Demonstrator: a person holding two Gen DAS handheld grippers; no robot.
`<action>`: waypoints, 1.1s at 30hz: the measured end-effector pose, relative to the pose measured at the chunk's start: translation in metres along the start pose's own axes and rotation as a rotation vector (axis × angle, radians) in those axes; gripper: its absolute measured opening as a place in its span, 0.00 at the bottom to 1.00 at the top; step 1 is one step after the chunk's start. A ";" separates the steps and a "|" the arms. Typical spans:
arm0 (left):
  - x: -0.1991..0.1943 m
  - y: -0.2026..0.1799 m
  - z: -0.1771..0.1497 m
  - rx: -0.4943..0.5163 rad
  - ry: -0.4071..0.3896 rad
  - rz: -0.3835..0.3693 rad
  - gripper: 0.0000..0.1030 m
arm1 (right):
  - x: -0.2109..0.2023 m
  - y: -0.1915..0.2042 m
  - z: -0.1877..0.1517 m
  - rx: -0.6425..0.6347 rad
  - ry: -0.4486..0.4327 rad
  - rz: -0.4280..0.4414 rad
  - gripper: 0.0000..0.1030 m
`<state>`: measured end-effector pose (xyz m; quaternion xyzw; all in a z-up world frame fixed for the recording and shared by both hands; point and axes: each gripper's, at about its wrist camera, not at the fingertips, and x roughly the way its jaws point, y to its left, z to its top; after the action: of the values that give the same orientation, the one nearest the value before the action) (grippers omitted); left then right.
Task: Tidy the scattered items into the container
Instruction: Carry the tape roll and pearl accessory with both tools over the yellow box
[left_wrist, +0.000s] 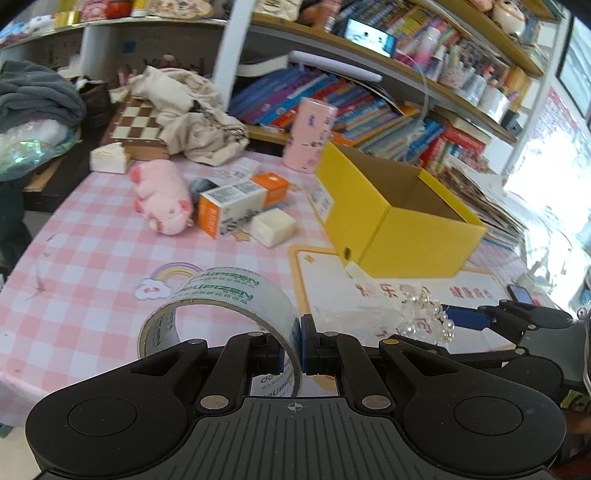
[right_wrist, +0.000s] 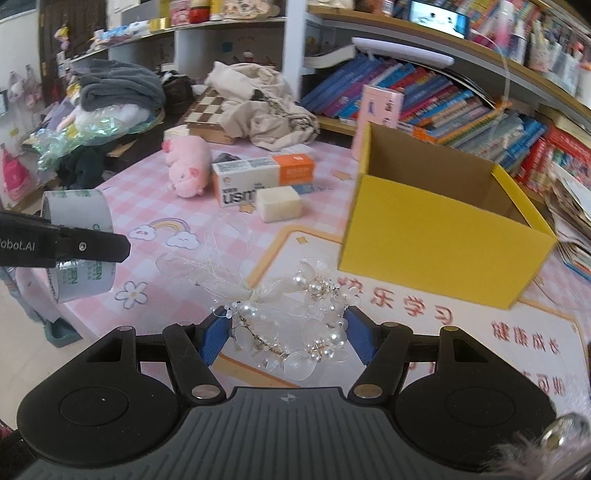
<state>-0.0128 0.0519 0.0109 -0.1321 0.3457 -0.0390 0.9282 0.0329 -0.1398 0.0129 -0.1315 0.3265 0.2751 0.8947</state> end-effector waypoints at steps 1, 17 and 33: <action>0.001 -0.002 0.000 0.006 0.005 -0.007 0.07 | -0.001 -0.003 -0.002 0.009 0.002 -0.007 0.63; 0.022 -0.029 -0.001 0.053 0.056 -0.090 0.07 | -0.015 -0.030 -0.020 0.092 0.038 -0.093 0.63; 0.040 -0.062 0.001 0.115 0.088 -0.162 0.07 | -0.031 -0.062 -0.034 0.172 0.047 -0.174 0.63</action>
<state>0.0192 -0.0137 0.0036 -0.1044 0.3714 -0.1394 0.9120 0.0313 -0.2170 0.0115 -0.0887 0.3571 0.1644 0.9152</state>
